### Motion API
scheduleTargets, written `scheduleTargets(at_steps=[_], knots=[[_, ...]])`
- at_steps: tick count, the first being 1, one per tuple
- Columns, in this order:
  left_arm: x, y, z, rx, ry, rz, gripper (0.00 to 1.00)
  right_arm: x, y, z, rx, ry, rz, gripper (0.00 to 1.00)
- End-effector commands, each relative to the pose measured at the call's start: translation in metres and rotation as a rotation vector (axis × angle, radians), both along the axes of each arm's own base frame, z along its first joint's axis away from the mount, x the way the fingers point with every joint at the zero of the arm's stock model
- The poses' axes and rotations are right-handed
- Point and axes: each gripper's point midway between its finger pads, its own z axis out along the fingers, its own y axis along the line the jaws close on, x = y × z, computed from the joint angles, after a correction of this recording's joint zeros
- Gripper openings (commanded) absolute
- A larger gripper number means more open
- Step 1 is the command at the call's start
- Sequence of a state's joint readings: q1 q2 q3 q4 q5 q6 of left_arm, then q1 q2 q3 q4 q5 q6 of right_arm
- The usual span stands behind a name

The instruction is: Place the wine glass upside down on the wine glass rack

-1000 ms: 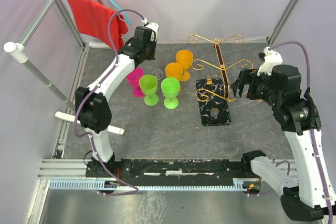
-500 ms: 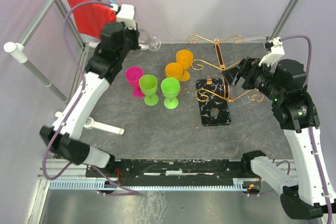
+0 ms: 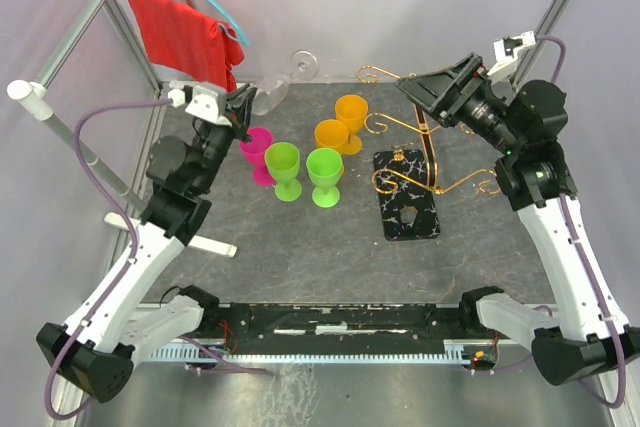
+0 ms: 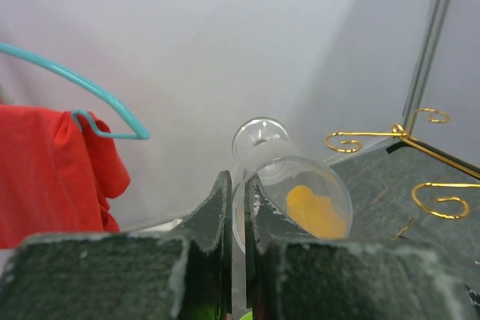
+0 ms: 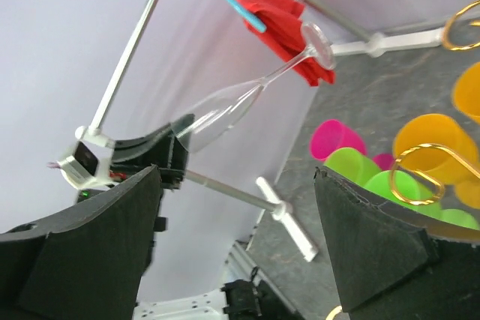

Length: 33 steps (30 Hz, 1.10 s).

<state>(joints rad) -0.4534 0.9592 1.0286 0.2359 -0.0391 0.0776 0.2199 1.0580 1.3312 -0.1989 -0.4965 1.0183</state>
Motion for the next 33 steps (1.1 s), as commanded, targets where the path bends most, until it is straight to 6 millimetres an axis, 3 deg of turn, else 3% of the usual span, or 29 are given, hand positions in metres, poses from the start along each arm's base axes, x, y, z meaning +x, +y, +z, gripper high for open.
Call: scheduleTargets(at_steps=[1, 8, 11, 12, 14, 23, 33], knots=[[-0.046, 0.004, 0.067, -0.082, -0.361, -0.040, 0.03, -0.003, 0.025, 0.038, 0.121, -0.059, 0.102, 0.90], [-0.055, -0.012, 0.071, -0.048, -0.425, -0.053, 0.03, 0.017, 0.065, 0.026, 0.145, -0.027, 0.163, 0.88], [-0.063, -0.019, 0.076, -0.053, -0.459, -0.062, 0.03, 0.021, 0.088, 0.029, 0.184, -0.052, 0.214, 0.84], [-0.066, -0.021, 0.077, -0.052, -0.469, -0.063, 0.03, 0.022, 0.093, 0.030, 0.199, -0.060, 0.224, 0.78], [-0.071, -0.025, 0.078, -0.052, -0.486, -0.070, 0.03, 0.025, 0.099, 0.036, 0.239, -0.089, 0.209, 0.72], [-0.075, -0.030, 0.074, -0.059, -0.499, -0.072, 0.03, 0.023, 0.130, 0.052, 0.341, -0.145, 0.209, 0.76], [-0.080, -0.029, 0.076, -0.062, -0.520, -0.072, 0.03, 0.037, 0.147, 0.040, 0.354, -0.125, 0.157, 0.72]])
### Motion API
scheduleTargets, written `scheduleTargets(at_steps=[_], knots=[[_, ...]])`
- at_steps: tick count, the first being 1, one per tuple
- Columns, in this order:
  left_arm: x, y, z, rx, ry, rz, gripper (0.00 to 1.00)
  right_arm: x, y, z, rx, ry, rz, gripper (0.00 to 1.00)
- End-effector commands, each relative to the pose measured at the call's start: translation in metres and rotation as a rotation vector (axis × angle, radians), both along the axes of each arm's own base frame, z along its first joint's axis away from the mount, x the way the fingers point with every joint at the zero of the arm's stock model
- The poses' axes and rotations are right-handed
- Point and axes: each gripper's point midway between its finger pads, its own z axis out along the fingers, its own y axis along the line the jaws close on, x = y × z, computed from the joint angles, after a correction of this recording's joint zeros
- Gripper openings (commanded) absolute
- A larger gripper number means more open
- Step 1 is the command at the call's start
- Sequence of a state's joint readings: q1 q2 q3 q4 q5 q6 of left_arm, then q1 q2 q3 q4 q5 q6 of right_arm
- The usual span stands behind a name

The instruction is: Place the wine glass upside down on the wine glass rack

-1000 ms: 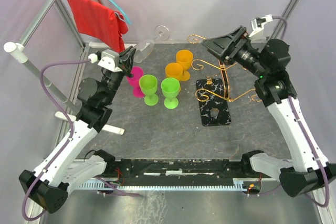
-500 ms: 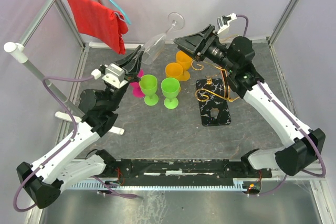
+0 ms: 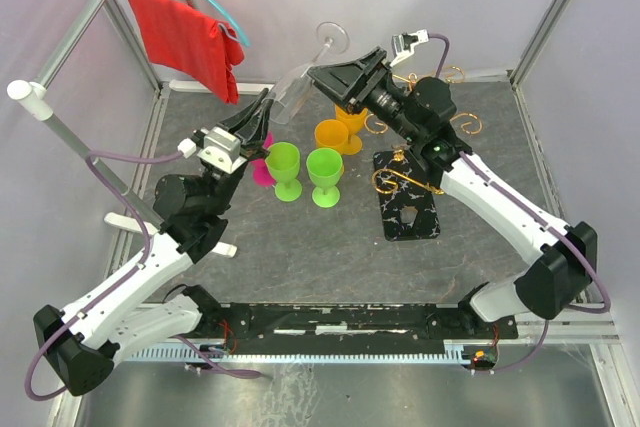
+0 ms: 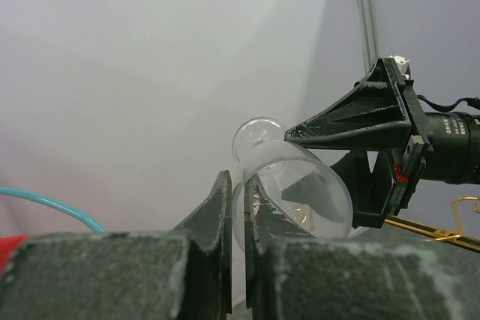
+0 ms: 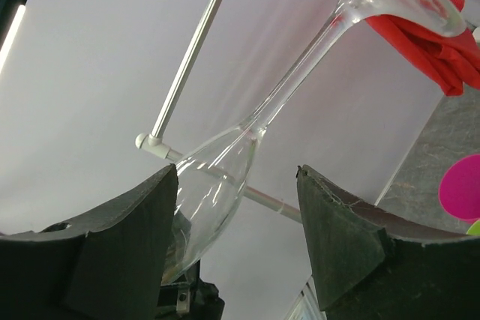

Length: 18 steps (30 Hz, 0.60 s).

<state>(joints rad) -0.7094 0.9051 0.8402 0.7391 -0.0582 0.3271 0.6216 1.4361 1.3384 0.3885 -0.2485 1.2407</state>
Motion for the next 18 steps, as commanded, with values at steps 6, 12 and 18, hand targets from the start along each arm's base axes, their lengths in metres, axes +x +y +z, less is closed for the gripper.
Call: scheduleTargets(at_steps=[6, 12, 18], knots=[[-0.014, 0.012, 0.025, -0.063, -0.107, 0.026, 0.03, 0.008, 0.003, 0.042, 0.180, -0.081, -0.041, 0.67], [-0.014, 0.016, 0.020, -0.091, -0.106, 0.033, 0.03, 0.018, 0.015, 0.046, 0.245, -0.071, -0.028, 0.65], [-0.013, 0.017, 0.017, -0.098, -0.104, 0.038, 0.03, 0.017, 0.020, 0.047, 0.242, -0.080, -0.018, 0.54]])
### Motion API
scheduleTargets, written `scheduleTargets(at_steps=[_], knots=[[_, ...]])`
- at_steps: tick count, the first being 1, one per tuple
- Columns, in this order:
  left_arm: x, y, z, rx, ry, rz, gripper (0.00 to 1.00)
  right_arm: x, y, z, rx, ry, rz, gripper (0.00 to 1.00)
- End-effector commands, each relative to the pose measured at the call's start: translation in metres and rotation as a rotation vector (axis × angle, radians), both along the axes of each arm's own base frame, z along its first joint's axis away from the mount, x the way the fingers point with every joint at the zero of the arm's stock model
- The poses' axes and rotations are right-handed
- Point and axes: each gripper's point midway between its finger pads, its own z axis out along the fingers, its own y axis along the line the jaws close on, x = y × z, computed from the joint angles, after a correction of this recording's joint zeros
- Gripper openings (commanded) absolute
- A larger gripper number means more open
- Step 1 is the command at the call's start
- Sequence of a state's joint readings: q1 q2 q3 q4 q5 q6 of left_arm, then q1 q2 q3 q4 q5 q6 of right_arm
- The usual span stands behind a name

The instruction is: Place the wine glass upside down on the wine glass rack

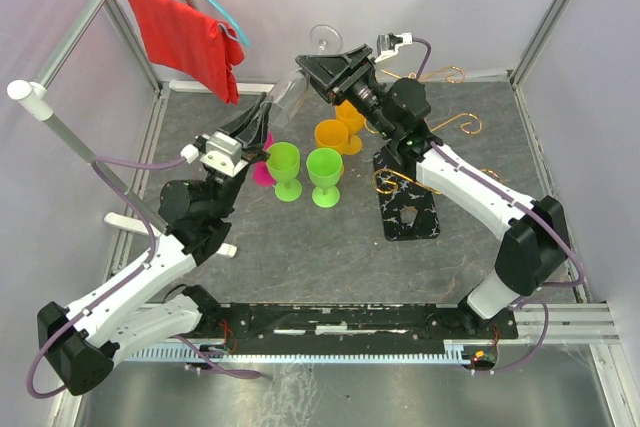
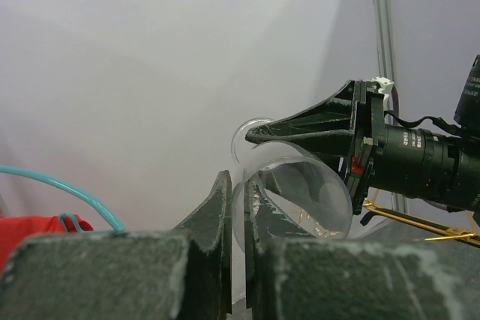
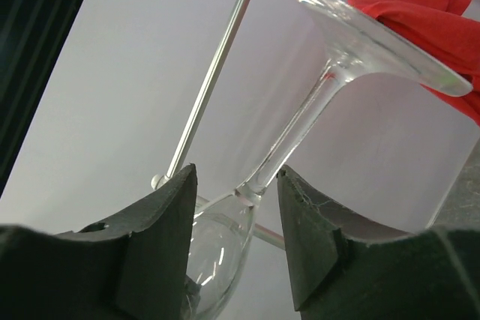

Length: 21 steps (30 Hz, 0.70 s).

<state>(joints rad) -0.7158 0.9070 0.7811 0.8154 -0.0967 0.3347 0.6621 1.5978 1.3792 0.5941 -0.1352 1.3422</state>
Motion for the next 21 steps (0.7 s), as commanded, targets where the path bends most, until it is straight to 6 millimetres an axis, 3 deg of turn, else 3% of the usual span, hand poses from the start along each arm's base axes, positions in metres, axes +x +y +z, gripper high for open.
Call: scheduleTargets(at_steps=[1, 10, 16, 21], knots=[[-0.016, 0.014, 0.029, -0.076, -0.107, 0.013, 0.03, -0.016, -0.007, 0.049, 0.097, -0.108, 0.008, 0.50], [-0.014, 0.015, 0.024, -0.071, -0.091, 0.024, 0.06, -0.019, -0.006, 0.048, 0.082, -0.116, 0.014, 0.18], [-0.018, 0.026, 0.015, -0.098, -0.066, 0.045, 0.33, -0.020, -0.009, 0.051, 0.045, -0.141, -0.010, 0.01], [-0.020, 0.035, -0.002, -0.074, -0.032, 0.077, 0.56, -0.019, -0.014, 0.053, -0.019, -0.174, -0.061, 0.01]])
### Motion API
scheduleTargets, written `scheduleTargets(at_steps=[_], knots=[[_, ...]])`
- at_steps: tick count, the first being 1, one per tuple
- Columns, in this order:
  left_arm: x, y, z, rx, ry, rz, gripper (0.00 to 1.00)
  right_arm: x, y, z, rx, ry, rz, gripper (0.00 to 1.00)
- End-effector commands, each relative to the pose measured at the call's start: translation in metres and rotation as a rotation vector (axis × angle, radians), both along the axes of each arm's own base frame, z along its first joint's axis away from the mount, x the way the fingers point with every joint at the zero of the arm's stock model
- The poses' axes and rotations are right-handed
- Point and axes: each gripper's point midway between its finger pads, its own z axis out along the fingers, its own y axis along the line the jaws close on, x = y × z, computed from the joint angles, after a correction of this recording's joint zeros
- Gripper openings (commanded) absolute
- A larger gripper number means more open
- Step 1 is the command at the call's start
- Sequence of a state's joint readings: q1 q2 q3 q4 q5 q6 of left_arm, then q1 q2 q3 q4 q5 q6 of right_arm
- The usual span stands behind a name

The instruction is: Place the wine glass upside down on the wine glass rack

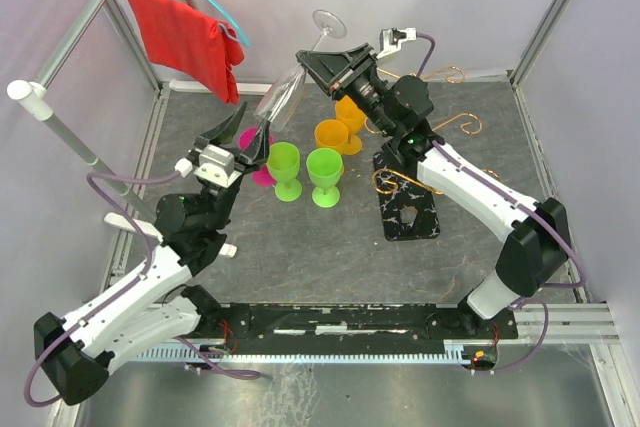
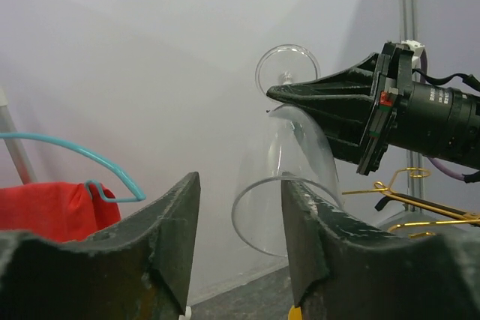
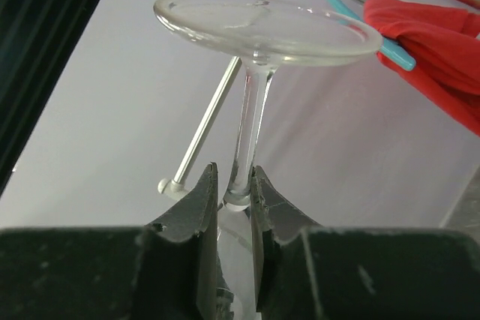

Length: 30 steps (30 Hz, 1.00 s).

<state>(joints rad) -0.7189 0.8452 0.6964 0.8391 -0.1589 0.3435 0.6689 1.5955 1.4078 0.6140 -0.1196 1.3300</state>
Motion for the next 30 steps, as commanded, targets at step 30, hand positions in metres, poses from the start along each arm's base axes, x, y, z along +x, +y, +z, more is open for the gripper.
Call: scheduleTargets(at_steps=[30], knots=[[-0.003, -0.004, -0.047, 0.135, 0.392, -0.066, 0.95, 0.034, -0.311, 0.049, -0.915, -0.240, -0.983, 0.01]])
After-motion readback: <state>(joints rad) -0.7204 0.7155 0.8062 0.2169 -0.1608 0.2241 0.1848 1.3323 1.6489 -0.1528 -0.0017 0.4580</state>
